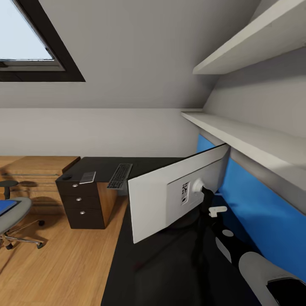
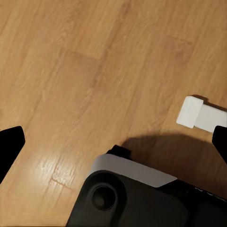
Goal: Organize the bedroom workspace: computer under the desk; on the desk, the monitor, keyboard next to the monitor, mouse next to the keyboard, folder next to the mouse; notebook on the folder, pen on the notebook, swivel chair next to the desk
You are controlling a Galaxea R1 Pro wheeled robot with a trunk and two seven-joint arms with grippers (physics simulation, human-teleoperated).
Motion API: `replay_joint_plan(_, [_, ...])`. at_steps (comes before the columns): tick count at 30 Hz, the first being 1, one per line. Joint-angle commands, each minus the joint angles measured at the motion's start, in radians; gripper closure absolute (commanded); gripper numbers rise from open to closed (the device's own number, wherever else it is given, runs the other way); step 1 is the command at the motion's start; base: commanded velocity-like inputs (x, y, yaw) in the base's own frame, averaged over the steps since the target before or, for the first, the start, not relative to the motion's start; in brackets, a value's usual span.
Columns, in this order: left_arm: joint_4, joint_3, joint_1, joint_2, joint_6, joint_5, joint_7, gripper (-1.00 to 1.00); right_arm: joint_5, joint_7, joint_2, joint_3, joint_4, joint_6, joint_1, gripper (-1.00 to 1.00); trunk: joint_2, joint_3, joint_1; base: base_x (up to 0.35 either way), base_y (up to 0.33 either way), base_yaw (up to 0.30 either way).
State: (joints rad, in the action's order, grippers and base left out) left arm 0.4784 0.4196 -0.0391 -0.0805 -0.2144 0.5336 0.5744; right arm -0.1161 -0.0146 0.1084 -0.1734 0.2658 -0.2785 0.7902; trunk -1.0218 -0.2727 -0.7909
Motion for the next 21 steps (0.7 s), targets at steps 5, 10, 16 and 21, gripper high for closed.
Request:
replay_joint_plan(5, [0.083,0.010,0.001,0.001,-0.006,-0.001,0.005,-1.00,-0.008,-0.002,0.001,-0.006,0.002,-0.004,0.001,1.00,-0.001,-0.001,0.000,0.016,-0.030,0.000])
replay_joint_plan(10, [0.084,0.010,0.001,0.001,-0.006,-0.001,0.004,-1.00,-0.008,-0.002,0.001,-0.007,0.001,-0.004,0.001,1.00,-0.001,-0.001,0.000,0.003,-0.005,0.000])
replay_joint_plan(16, [0.083,0.010,0.001,0.001,-0.006,-0.001,0.005,-1.00,-0.008,-0.002,0.000,-0.007,0.001,-0.004,0.001,1.00,-0.001,-0.001,0.000,0.000,0.000,0.000])
replay_joint_plan(21, [0.083,0.008,0.001,0.002,-0.006,0.000,0.008,-1.00,-0.008,-0.002,0.000,-0.007,0.001,-0.004,0.001,1.00,-0.001,-0.001,0.000,0.000,0.000,0.000])
